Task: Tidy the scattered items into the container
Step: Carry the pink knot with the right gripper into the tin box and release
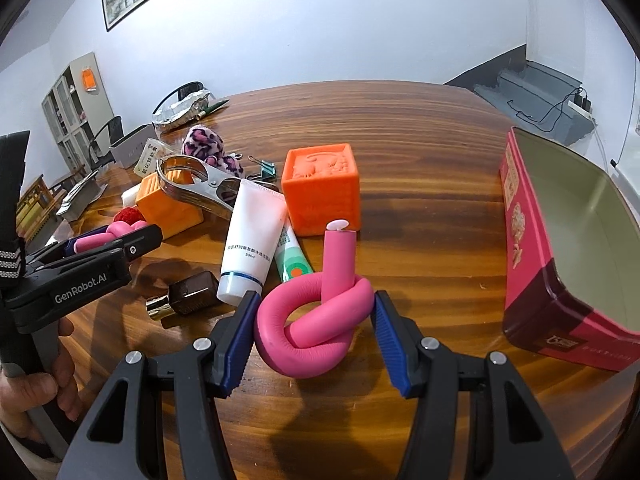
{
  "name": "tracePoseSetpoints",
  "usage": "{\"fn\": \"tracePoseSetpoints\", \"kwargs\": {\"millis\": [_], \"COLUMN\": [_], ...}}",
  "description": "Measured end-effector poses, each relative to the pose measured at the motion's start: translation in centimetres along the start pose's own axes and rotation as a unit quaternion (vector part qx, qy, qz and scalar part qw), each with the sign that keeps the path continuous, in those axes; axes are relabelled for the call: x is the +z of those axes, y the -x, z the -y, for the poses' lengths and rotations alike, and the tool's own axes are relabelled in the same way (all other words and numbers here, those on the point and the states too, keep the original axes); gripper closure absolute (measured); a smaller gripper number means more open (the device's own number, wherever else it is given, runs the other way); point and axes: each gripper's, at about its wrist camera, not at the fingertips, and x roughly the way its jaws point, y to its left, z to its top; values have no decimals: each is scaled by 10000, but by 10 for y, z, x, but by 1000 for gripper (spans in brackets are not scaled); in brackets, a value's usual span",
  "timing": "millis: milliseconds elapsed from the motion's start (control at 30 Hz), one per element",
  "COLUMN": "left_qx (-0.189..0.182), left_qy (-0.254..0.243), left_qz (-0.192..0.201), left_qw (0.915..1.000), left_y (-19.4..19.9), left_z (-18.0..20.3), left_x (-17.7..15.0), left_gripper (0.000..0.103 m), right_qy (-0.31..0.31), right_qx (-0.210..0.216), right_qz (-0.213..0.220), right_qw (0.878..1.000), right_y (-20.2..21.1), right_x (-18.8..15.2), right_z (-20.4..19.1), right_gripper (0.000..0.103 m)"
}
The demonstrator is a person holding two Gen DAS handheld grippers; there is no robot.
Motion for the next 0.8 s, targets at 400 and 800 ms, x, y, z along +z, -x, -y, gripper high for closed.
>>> {"fn": "tracePoseSetpoints", "kwargs": {"millis": [400, 800], "left_qx": [-76, -125], "left_qy": [67, 312], "left_qz": [183, 327], "left_qw": [9998, 9989], "left_y": [14, 32], "left_z": [9, 38], "left_x": [1, 8], "left_gripper": [25, 25], "right_qy": [-446, -970], "right_qx": [-62, -712], "right_qz": [614, 1386], "right_qw": [9971, 9830], "right_y": [25, 79], "right_x": [4, 4], "right_z": [20, 76], "right_gripper": [42, 42]}}
